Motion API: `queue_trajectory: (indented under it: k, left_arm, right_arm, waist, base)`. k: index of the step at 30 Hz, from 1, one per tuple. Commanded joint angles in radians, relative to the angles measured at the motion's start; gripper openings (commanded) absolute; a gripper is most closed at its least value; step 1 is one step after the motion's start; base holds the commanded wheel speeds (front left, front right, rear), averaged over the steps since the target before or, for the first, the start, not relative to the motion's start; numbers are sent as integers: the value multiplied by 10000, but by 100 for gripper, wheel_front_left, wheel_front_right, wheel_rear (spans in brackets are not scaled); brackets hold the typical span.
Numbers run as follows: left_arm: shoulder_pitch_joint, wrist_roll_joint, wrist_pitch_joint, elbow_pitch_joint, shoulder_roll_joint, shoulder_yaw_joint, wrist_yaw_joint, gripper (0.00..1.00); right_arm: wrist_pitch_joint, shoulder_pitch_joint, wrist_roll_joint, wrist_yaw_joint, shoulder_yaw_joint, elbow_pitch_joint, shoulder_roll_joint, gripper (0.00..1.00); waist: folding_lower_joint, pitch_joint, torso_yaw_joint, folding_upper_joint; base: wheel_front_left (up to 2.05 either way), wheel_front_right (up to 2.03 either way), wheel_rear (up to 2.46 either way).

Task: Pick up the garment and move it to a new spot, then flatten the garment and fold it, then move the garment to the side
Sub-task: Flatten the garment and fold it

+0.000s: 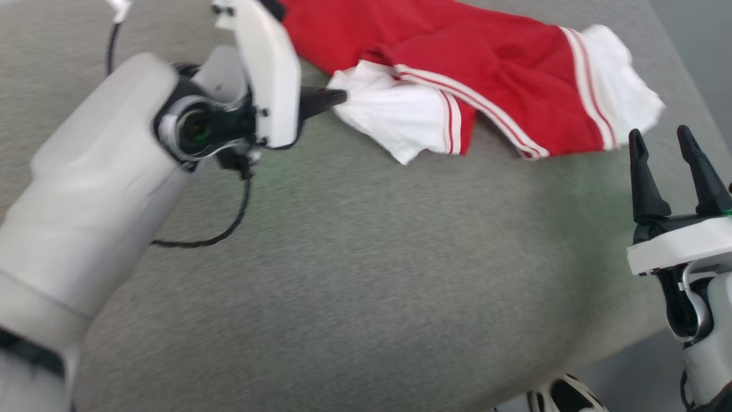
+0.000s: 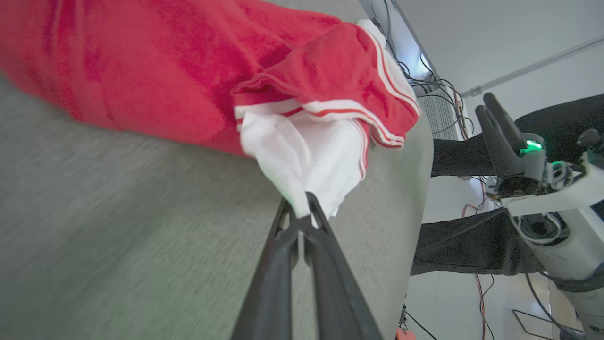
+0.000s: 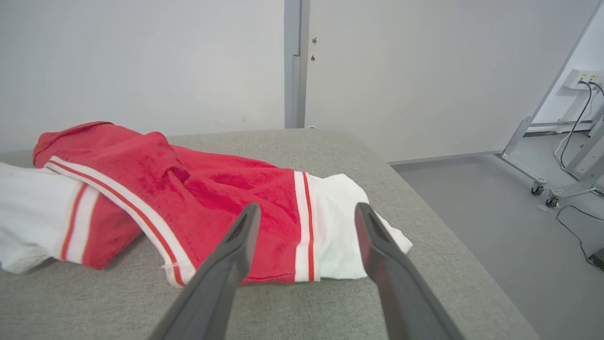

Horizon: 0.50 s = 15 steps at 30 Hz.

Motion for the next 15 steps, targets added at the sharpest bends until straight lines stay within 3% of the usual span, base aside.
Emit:
queue_trajectory:
  k: [1, 6, 8, 11, 15]
  left_arm:
    - [307, -141, -117, -221, 304, 47, -18, 0]
    - [1104, -594, -492, -1171, 1446, 298, -18, 0]
    - [1280, -698, -558, -1305, 1660, 368, -18, 0]
    - [1916, -914, -869, -1615, 2657, 597, -16, 0]
    - [2310, -683, -1240, -1468, 3485, 731, -18, 0]
  right_arm:
    - [17, 54, -53, -2, -10, -117, -85, 100]
    - [345, 250, -101, -2, -2, -388, -343, 100]
    - [412, 288, -113, -2, -31, -470, -403, 100]
    - [745, 434, -150, -2, -58, -825, -491, 100]
    - [1030, 578, -147, -2, -131, -1139, -548, 100]
  waist:
    - [0, -527, 794, 0]
    - [0, -943, 1778, 0]
    - [0, -1001, 1960, 0]
    - [0, -1141, 2465, 0]
    - [0, -1194, 2769, 0]
  base:
    - [0, 0, 0]
    - [0, 0, 0]
    - [0, 0, 0]
    - [0, 0, 0]
    - [0, 0, 0]
